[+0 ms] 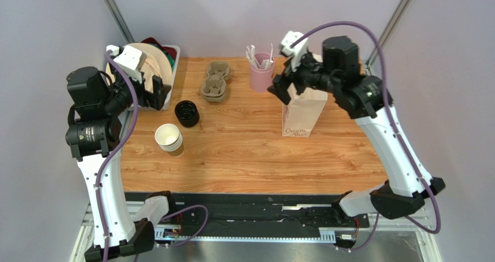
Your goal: Pack the takeout coffee
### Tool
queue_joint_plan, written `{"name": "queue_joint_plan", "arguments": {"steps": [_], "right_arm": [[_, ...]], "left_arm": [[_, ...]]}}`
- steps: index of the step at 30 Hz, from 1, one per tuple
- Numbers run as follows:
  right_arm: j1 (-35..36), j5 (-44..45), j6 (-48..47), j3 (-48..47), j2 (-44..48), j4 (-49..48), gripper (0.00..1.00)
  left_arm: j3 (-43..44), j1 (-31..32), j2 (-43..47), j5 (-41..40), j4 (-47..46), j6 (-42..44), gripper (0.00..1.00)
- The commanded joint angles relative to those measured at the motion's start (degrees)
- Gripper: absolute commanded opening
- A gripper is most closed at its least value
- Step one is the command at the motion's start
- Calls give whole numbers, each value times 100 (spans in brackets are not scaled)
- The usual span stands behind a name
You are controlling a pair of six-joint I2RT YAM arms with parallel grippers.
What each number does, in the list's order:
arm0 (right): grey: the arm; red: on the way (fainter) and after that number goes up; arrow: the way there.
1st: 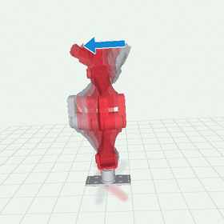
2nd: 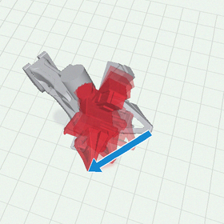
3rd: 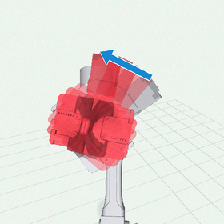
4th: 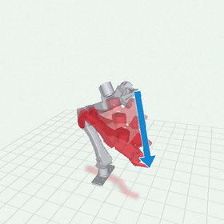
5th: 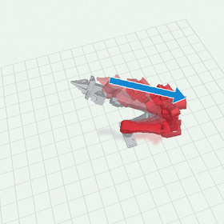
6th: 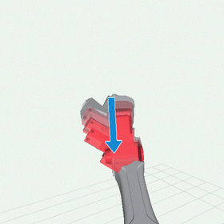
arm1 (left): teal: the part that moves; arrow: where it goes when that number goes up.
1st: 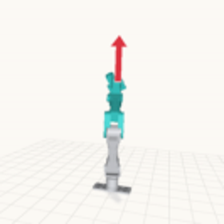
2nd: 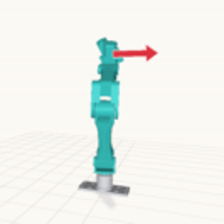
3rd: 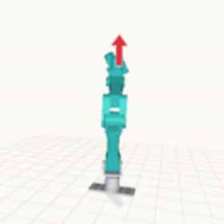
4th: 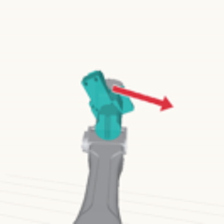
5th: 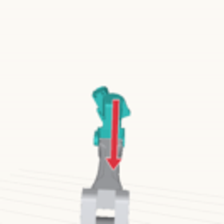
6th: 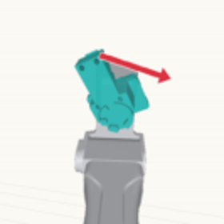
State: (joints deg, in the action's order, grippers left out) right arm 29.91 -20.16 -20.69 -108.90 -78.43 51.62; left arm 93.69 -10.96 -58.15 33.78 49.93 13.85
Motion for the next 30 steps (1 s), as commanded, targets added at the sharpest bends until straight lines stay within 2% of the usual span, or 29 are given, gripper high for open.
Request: {"name": "queue_joint_plan", "arguments": {"steps": [1,5,9,15,21,26,30], "right_arm": [[848,1355,-858,-280,-399,-301,99],[1122,1594,-1024,-395,-1076,-871,99],[1412,2007,-1691,-106,-1892,-2134,98],[1500,1762,-1868,-605,-3342,-2893,91],[1395,884,-1781,-1150,-4493,-3333,84],[1219,497,-1597,-2097,-5409,-3465,81],[1140,163,-1622,-2407,-5919,-3474,80]], "left_arm": [[-158,-11,163,-625,-186,285,99],[-211,-11,322,-1224,-63,355,99],[-421,-11,594,-1707,95,513,99],[-1089,-11,1095,-2367,359,812,99],[-1652,-46,1359,-2262,535,690,99],[-1784,-564,1464,-1621,518,549,99],[-1793,-802,1447,-1374,474,470,99]]}}
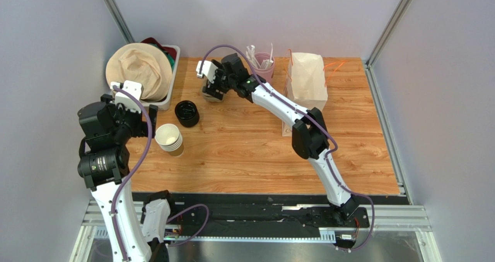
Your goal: Pack the takeout coffee
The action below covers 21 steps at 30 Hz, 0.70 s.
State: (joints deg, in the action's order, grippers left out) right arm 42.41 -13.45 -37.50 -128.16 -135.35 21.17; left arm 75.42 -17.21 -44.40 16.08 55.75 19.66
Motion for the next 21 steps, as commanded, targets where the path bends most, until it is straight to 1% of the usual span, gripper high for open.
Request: {"name": "queue_joint_plan", "arguments": {"steps": [1,4,10,14,19,21], "right_arm": [[-128,-631,49,-482,-255,-447,78],[-145,-834,76,-464,-387,-465,75],[-146,-1036,146,-421,-589,-368,74],[-146,-940,120,-385,-703,-394,73],[-181,-887,129,-377,-826,-394,69],[-189,-878,120,-359,-879,-385,68]], "left_arm": [[34,-221,46,414,-108,-112,99],[61,-282,-7,457,-160,-147,99],[114,-362,-86,589,-196,-217,99],[52,-379,-51,634,-196,-243,99],[-9,-388,-25,634,-196,-252,99],[-1,-388,-25,634,-196,-270,99]]}}
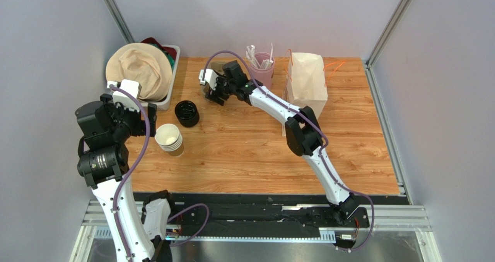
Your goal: Pack the takeout coffee
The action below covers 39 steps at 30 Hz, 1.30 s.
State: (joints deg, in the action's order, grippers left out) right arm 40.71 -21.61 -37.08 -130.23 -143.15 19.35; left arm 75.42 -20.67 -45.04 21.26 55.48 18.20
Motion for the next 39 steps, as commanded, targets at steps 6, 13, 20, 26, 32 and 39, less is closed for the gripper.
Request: {"name": "queue_joint_plan", "arguments": {"steps": [6,13,20,26,32,39], "right_arm": [[-19,-116,25,-178,-160,-186,60],[-10,-230,8,-301,-231,-169,48],[-10,-336,-10,-406,-354,-55,48],[-19,-300,-62,-371,-380,-55,51],[-19,-283,-1,-389,-371,-98,42],[-10,-388,78,-415,-257,-81,44]], "left_arm": [[8,-34,4,151,-178,-141,99],[-36,-43,21,142,-187,-141,99],[-10,-52,-14,142,-196,-150,99],[26,-69,-58,151,-205,-158,99],[-1,-69,-67,177,-213,-158,99],[-27,-60,-111,221,-222,-167,99]]}}
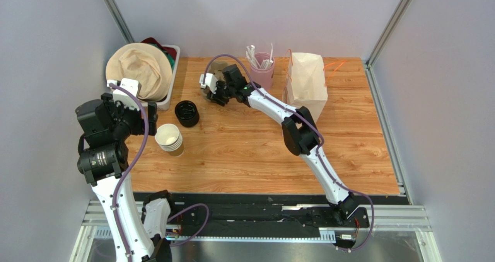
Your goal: Pack the takeout coffee
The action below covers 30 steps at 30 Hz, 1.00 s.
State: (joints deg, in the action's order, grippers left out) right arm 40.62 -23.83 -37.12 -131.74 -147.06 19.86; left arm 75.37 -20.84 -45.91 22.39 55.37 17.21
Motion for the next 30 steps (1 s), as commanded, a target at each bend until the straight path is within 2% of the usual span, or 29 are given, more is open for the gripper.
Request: {"name": "queue_joint_plan", "arguments": {"steps": [1,7,9,14,15,22,23,24,30], "right_arm": [[-10,-174,83,-273,134,-131,45],[-10,-227,153,-343,143,-131,43],[-10,-244,249,-396,143,-149,36],[-19,-262,381,-501,134,-228,28],[-19,-245,390,-519,134,-237,23],[-19,-121,364,-537,134,-324,16],[-10,-104,355,-545,125,-325,5],[-2,-69,338,-545,125,-325,0],[-10,264,206,-642,213,-404,0]], "left_arm": [[-23,-52,-32,107,-211,-69,99],[-32,-52,-67,143,-211,-78,99],[-32,-52,-76,151,-211,-78,99],[-58,-52,-85,178,-220,-95,99],[-58,-52,-85,178,-220,-95,99],[-67,-52,-85,204,-220,-104,99],[-75,-60,-85,204,-220,-104,99],[-75,-60,-85,204,-220,-104,99],[-75,-60,-93,213,-220,-113,99]]}}
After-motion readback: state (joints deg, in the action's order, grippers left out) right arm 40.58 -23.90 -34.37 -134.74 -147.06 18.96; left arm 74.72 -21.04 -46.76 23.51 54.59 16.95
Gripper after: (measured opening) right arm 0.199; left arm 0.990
